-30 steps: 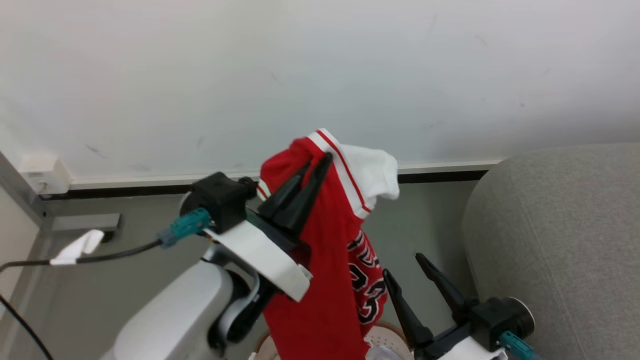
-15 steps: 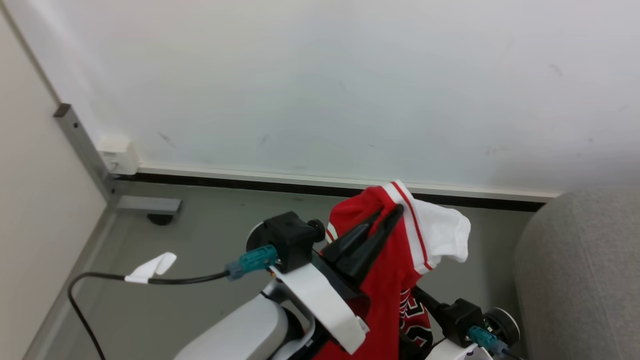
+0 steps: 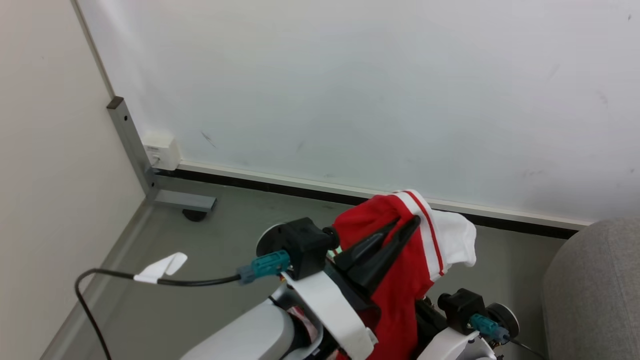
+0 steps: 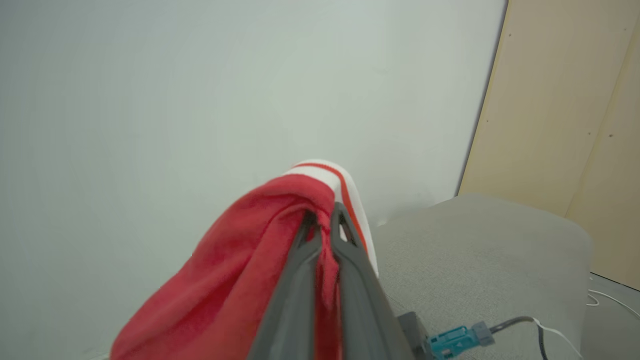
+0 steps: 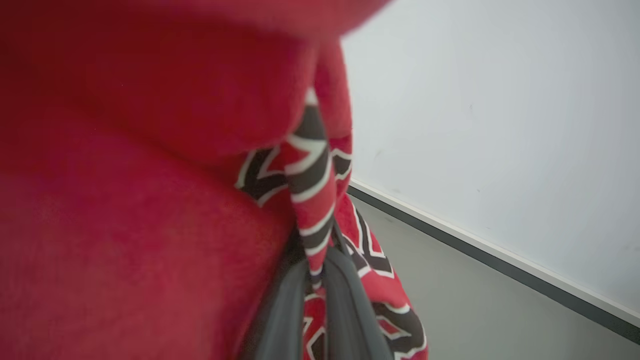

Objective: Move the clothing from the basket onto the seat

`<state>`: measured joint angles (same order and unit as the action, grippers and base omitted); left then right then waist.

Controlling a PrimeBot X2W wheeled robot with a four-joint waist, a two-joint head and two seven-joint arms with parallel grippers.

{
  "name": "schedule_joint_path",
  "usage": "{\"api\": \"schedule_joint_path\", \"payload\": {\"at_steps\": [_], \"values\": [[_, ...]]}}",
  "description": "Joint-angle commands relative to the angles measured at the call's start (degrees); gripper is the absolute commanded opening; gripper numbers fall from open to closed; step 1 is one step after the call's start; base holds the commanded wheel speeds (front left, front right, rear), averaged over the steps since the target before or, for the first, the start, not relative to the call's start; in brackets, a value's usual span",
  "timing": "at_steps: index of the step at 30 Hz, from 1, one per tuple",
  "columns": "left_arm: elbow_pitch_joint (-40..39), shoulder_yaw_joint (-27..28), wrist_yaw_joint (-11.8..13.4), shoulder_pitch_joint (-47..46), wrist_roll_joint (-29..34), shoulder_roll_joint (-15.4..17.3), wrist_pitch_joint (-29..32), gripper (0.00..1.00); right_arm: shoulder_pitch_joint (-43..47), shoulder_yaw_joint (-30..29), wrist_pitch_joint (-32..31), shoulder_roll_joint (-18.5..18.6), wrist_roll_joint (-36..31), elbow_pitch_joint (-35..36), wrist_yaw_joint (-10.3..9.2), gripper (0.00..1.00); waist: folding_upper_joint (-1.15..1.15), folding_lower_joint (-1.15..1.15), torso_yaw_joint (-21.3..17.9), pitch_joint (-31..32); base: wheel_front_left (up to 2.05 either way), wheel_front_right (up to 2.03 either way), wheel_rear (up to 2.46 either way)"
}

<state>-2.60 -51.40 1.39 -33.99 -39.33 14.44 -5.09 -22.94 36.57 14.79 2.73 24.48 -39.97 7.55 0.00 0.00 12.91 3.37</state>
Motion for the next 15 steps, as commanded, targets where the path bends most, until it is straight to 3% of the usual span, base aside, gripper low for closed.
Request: {"api": "schedule_joint_path", "payload": {"at_steps": [1, 15], "values": [[-0.18, 0.42, 0.39, 0.31, 0.37, 0.52, 0.04, 0.00, -0.56, -0.52, 0.42, 0.17, 0.36, 0.68, -0.12, 0.00, 0.00, 0.00, -0.07, 0.01, 0.00, 0.00, 0.00], [0.79, 1.99, 1.52, 1.37, -0.73, 2.35, -0.87, 0.00, 2.22, -6.34, 0.38, 0.17, -1.04, 4.92, -0.12, 0.00, 0.00, 0.00, -1.52, -0.75, 0.00, 0.00, 0.00]]}}
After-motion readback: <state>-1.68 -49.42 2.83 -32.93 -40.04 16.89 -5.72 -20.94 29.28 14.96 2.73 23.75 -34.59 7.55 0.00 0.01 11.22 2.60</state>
